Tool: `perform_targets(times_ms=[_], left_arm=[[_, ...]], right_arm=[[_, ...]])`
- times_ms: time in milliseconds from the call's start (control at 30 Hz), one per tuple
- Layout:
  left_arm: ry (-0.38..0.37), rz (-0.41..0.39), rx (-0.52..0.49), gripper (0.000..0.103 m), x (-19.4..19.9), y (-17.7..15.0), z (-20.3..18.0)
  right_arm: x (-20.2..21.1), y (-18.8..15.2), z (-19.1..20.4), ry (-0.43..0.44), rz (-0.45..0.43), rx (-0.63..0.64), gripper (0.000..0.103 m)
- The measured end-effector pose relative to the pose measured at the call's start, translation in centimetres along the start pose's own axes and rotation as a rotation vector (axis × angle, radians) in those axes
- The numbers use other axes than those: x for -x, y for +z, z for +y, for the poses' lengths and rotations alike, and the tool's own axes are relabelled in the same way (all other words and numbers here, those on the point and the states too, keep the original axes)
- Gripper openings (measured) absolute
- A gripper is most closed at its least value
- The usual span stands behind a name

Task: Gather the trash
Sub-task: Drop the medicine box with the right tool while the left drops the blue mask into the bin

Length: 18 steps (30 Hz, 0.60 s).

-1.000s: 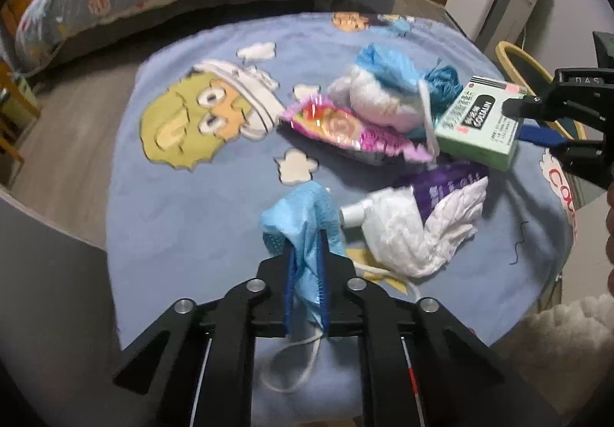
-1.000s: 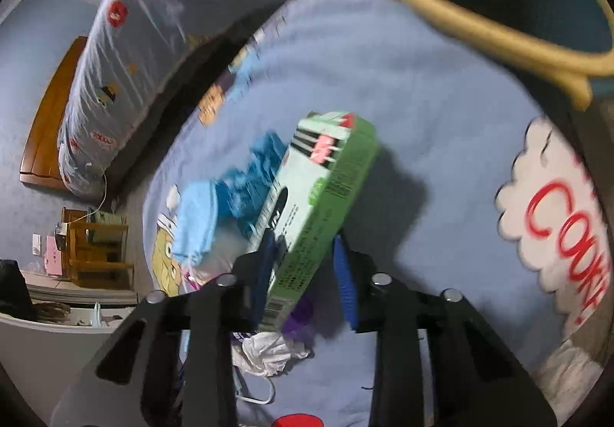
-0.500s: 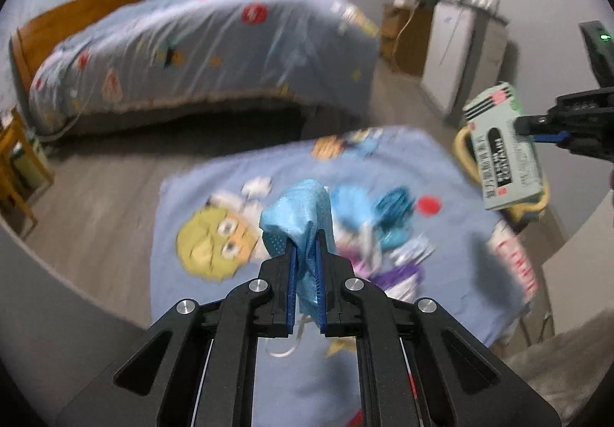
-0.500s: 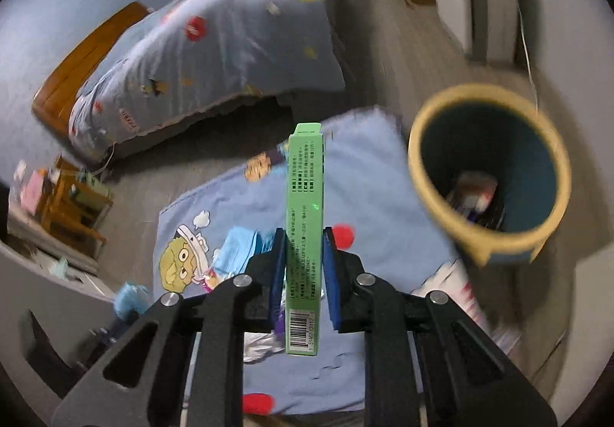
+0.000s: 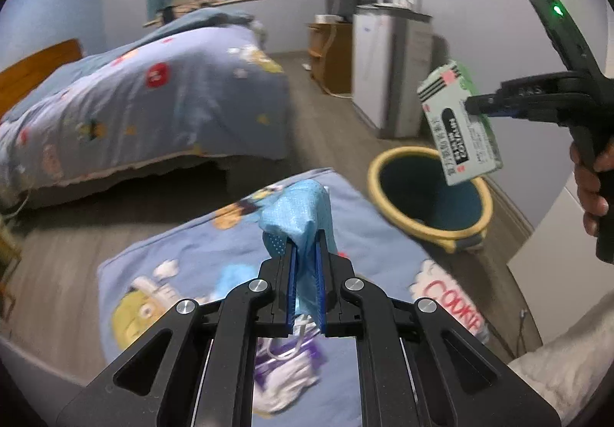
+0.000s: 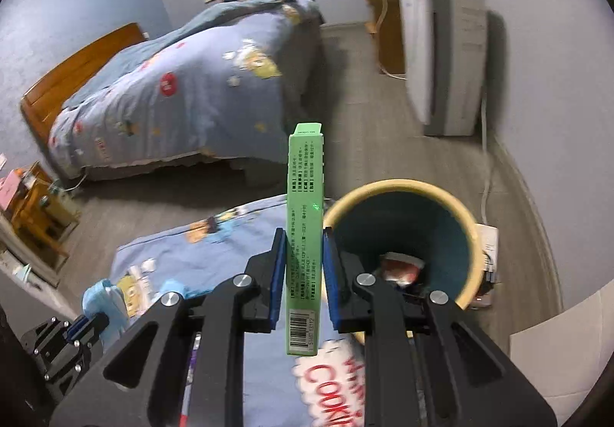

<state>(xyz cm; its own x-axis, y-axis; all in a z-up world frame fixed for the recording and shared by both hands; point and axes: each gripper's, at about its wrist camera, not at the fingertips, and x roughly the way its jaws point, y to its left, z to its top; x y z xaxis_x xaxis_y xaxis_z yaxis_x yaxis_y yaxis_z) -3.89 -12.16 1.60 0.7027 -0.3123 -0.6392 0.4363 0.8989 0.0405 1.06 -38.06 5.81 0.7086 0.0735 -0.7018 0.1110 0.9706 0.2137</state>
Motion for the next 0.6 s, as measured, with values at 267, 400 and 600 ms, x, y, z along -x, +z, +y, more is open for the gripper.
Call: perform_targets(times_ms=[267, 400, 600], left_arm=[[-0.119, 0.017, -0.084, 0.010, -5.5, 3.7, -6.5], [-0.167, 0.041, -0.096, 0.010, -8.1, 5.0, -8.6], [-0.217, 0.086, -0.125, 0.010, -11.7, 6.2, -11.0]], right_arm=[[-1.9, -0.2, -4.3, -0.102, 0.028, 0.034, 0.018], [-2.6, -0.4, -5.4, -0.135, 0.034, 0.059, 0.018], [-3.6, -0.1, -6.7, -0.164, 0.031, 0.054, 0.018]])
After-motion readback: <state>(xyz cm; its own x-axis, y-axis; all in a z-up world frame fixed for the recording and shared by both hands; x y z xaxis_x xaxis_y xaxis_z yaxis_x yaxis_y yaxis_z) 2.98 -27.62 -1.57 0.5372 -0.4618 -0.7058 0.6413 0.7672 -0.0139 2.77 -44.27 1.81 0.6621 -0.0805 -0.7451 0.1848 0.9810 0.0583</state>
